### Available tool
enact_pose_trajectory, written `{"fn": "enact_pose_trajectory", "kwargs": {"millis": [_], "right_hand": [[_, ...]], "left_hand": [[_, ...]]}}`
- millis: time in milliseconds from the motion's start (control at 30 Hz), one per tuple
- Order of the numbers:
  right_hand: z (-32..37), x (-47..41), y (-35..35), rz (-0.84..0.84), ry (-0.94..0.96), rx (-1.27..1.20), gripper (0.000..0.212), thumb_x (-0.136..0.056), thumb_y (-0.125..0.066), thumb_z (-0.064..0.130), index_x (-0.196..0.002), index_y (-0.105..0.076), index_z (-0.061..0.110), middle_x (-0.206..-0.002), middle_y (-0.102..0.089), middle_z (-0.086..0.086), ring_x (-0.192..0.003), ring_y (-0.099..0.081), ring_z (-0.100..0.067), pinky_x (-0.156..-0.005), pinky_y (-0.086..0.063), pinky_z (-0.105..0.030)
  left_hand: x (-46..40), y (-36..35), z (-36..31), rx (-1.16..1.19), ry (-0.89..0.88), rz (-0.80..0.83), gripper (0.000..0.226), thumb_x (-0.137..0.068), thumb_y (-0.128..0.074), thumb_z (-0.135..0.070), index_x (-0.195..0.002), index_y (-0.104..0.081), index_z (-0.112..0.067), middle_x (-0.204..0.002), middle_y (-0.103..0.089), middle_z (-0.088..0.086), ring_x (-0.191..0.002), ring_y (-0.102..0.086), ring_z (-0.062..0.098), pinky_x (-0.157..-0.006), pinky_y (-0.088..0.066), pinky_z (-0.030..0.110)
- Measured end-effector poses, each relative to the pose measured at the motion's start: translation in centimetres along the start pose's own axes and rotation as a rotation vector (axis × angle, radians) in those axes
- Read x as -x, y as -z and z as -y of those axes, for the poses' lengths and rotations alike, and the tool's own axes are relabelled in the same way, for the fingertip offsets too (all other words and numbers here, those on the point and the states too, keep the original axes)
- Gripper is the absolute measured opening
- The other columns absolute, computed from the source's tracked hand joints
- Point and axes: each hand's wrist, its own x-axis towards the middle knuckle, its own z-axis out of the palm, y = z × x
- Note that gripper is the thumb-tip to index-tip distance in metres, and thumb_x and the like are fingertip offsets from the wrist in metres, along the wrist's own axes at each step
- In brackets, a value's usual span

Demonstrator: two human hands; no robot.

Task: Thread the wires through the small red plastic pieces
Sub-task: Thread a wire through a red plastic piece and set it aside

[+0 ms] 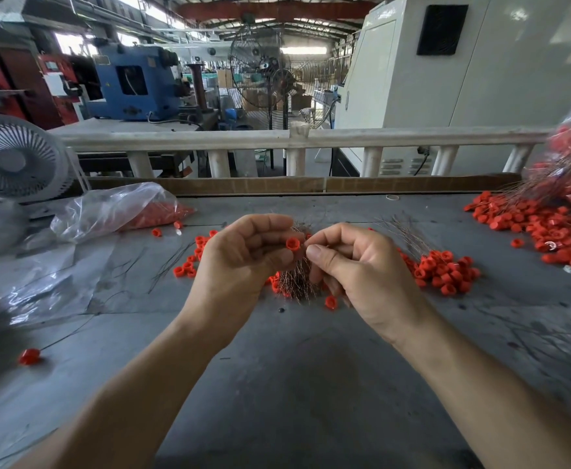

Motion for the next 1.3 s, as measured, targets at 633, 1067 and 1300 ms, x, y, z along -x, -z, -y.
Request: {"fn": "enact_pose_trajectory", "kwargs": {"millis": [633, 1067, 1300], "right_hand": [[0.2, 0.44, -0.63, -0.015, 0.027, 0.051, 0.011, -0.095, -0.07, 0.013, -0.088, -0.073, 0.019, -0.064, -0.069, 0.001, -0.053, -0.059, 0.0, -0.052, -0.042, -0.01], [0.28, 0.48, -0.43, -0.038, 0.04, 0.14, 0.012, -0.091, -0.073, 0.021, -0.081, -0.075, 0.025, -0.061, -0.067, 0.002, -0.058, -0.061, -0.009, -0.054, -0.051, -0.037], [0.33, 0.47, -0.23, -0.087, 0.047, 0.174, 0.013, -0.091, -0.074, 0.021, -0.079, -0.074, 0.024, -0.065, -0.069, -0.006, -0.058, -0.059, -0.016, -0.056, -0.052, -0.05]], "left_hand": [[0.34, -0.41, -0.32, -0.155, -0.026, -0.047, 0.04, -0.078, -0.076, 0.011, -0.109, -0.07, -0.014, -0.094, -0.075, 0.003, -0.091, -0.072, 0.02, -0.082, -0.06, 0.029], [0.41, -0.65, -0.44, -0.248, -0.042, -0.018, 0.043, -0.078, -0.078, 0.01, -0.103, -0.072, -0.025, -0.089, -0.074, -0.006, -0.079, -0.071, 0.007, -0.06, -0.052, 0.015], [0.34, -0.64, -0.28, -0.17, -0.054, -0.013, 0.042, -0.082, -0.07, 0.016, -0.103, -0.073, -0.02, -0.097, -0.076, 0.006, -0.09, -0.073, 0.017, -0.073, -0.056, 0.02]]}}
